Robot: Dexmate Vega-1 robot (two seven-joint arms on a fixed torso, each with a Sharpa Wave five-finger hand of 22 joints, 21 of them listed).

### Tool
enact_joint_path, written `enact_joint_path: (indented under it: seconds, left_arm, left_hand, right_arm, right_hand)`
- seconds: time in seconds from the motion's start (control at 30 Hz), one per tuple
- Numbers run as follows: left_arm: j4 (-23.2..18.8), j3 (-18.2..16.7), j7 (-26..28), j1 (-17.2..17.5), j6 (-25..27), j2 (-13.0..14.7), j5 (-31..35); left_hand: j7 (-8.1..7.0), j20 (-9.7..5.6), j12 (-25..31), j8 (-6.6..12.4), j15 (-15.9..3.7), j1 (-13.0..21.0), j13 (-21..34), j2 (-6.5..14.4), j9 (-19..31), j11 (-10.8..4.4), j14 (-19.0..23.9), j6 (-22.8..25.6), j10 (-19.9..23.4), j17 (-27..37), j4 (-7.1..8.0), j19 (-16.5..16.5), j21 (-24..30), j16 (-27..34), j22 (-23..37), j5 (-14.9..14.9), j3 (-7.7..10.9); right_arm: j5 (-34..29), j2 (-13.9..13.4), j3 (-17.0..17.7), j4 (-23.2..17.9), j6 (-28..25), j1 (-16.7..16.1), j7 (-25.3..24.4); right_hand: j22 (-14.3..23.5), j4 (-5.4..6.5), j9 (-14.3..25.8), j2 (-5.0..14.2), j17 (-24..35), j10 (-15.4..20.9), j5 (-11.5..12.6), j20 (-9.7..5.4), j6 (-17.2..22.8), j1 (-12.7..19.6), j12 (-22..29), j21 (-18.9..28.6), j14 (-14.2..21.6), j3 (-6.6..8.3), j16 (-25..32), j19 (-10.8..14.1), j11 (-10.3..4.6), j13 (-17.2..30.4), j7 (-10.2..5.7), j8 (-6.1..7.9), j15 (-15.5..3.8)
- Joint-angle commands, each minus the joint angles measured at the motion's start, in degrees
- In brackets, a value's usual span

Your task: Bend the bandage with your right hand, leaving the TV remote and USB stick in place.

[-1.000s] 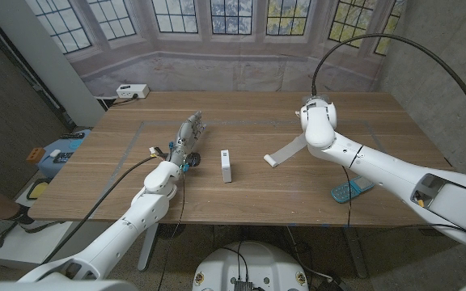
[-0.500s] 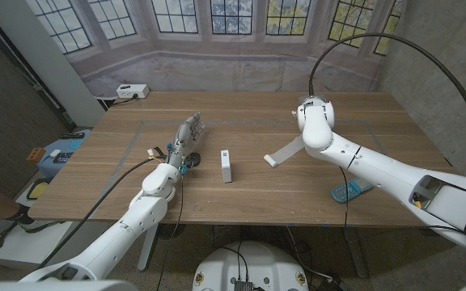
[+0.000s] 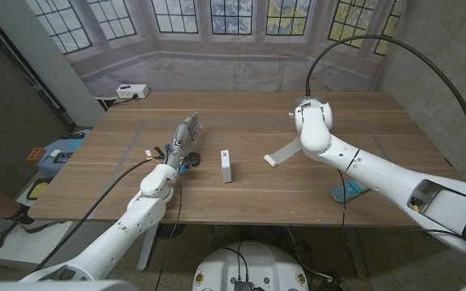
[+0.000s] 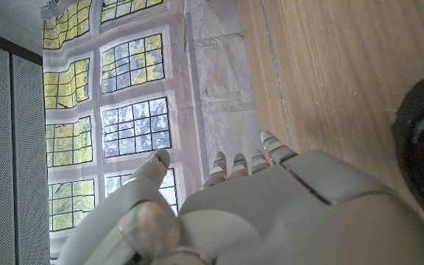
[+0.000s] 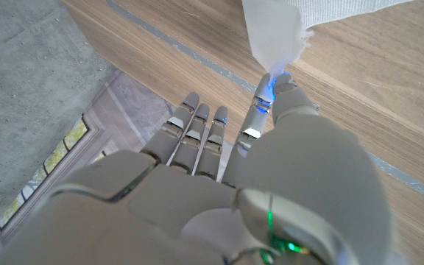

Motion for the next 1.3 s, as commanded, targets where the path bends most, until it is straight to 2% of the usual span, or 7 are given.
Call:
enact_joint_path:
  seconds: [0.03,0.47,1.3]
  left_arm:
    - [0.76,-0.42,-0.64,-0.09,-0.22,0.27,-0.41]
    - [0.24,-0.87,-0.02,0.42,0.04,0.77,-0.43]
    - [-0.45,-0.43,0.61,0.35,0.72,0.64,0.06]
  left_hand:
    - [0.22,0.41,-0.14,-0.06,0.31,0.60,0.23,-0.08,0.28,0.09,0.40,0.32,0.34,0.08,-0.50,0.23,0.20,-0.02,0.26,0.06,0.11]
    - [0.21,0.40,-0.14,-0.05,0.30,0.63,0.23,-0.10,0.28,0.06,0.43,0.34,0.36,0.07,-0.55,0.23,0.20,-0.01,0.26,0.05,0.06]
    - [0.27,0.44,-0.16,-0.05,0.33,0.68,0.23,-0.06,0.28,0.06,0.44,0.37,0.33,0.08,-0.60,0.28,0.21,-0.01,0.26,0.05,0.04]
  right_arm:
    - [-1.24,1.55,1.02,0.03,1.72,-1.25,0.51]
    - [-0.71,2.22,1.56,0.42,3.46,-1.97,-0.14]
    - [1.65,0.20,2.77,-2.50,6.46,-4.02,0.19]
  right_hand:
    - [0.17,-0.14,0.13,0.31,0.09,0.38,-0.21,0.27,-0.08,0.42,-0.09,0.20,0.59,-0.03,0.32,0.25,0.06,0.12,0.46,-0.06,-0.96]
    - [0.17,-0.31,0.13,0.05,-0.02,0.64,-0.24,0.40,0.17,0.62,-0.04,0.28,0.83,-0.07,0.26,0.45,0.35,0.12,0.36,-0.06,-0.95]
    - [0.16,-0.07,0.13,0.35,0.08,0.92,-0.25,0.11,-0.01,0.49,-0.06,0.38,1.20,-0.11,0.34,0.81,-0.15,0.12,0.30,-0.28,-1.27]
